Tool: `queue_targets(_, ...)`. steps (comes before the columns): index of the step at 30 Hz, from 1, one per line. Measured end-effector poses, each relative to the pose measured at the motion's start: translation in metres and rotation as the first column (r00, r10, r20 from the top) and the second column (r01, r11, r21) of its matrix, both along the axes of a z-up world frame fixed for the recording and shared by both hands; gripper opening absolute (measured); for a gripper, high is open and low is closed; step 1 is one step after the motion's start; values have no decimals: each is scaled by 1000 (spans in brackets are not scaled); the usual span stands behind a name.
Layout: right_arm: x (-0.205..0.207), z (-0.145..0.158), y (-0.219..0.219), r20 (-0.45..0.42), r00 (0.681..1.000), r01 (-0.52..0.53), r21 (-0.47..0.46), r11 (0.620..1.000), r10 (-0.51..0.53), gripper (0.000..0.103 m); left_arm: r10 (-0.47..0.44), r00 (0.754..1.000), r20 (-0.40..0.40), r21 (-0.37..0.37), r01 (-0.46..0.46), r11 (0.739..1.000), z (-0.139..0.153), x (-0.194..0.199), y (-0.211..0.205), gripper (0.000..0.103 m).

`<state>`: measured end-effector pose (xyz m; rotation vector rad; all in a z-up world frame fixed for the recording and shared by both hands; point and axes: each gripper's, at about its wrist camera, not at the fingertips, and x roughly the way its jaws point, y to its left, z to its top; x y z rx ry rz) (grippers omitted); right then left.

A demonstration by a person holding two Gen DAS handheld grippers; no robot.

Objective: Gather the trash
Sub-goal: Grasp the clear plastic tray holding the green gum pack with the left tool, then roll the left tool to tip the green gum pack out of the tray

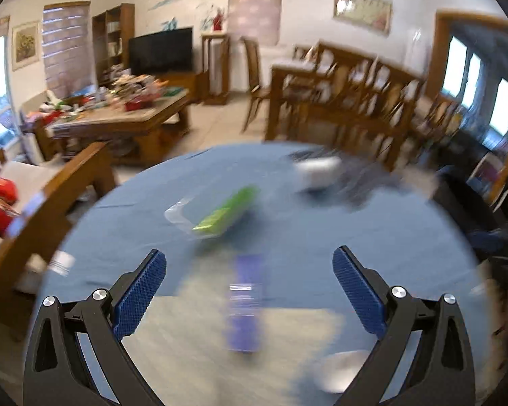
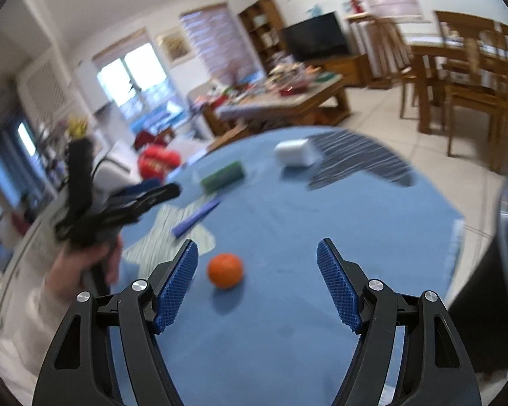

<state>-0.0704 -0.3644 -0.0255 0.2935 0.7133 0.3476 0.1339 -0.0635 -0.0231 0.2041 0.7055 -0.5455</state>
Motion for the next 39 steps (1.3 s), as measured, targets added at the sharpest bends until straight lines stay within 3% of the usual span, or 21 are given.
queue_targets(5,18,-16,20,-42,998,-43,-7,999,43,72,-98,995,-22,142,101,985,-27,49,-6,98)
queue_targets(11,31,-28,21,-72,996,-46,-12,999,45,72,-186,980,-66,150,194,970,-41,70,-17,95)
queue_targets(12,34,-29,22,-76,996,-46,-10,999,45,72,-183,981,-65,131,190,973,-40,74,-16,81)
queue_targets(13,36,-32,14,-78,996,-46,-7,999,45,72,-180,981,-66,109,187,976,-39,74,-13,58)
queue_targets(15,38,-35,9,-82,996,-44,0,999,44,72,-160,979,-124,23,164,986,-38,80,-5,49)
queue_targets(17,39,-37,5,-83,996,-43,9,999,44,72,-133,981,-142,13,136,991,-40,84,-2,45)
queue_targets(23,37,-35,3,-73,997,-39,26,999,41,72,-143,989,-49,131,148,980,-28,58,-7,44)
queue_targets(26,33,-33,1,-67,997,-31,36,999,33,72,-160,986,41,285,142,948,-22,42,-17,44)
queue_targets(28,29,-31,0,-62,998,-30,47,998,33,72,-190,975,113,402,130,906,-16,29,-25,44)
queue_targets(30,26,-29,-2,-55,998,-28,60,998,31,72,-238,954,185,549,100,830,-11,14,-34,44)
queue_targets(33,21,-26,-6,-47,999,-21,85,996,26,72,-324,918,227,693,81,717,-12,-5,-44,44)
queue_targets(34,19,-26,-7,-45,999,-20,91,996,24,72,-364,900,242,757,59,651,-15,-12,-49,44)
queue_targets(35,17,-25,-8,-42,999,-19,96,995,23,72,-389,886,250,795,42,605,-17,-17,-50,44)
queue_targets(37,13,-23,-8,-36,999,-20,104,994,23,72,-461,846,266,873,-9,488,-24,-30,-54,44)
queue_targets(39,9,-20,-8,-29,999,-24,107,994,27,72,-510,819,264,912,-39,409,-29,-39,-54,43)
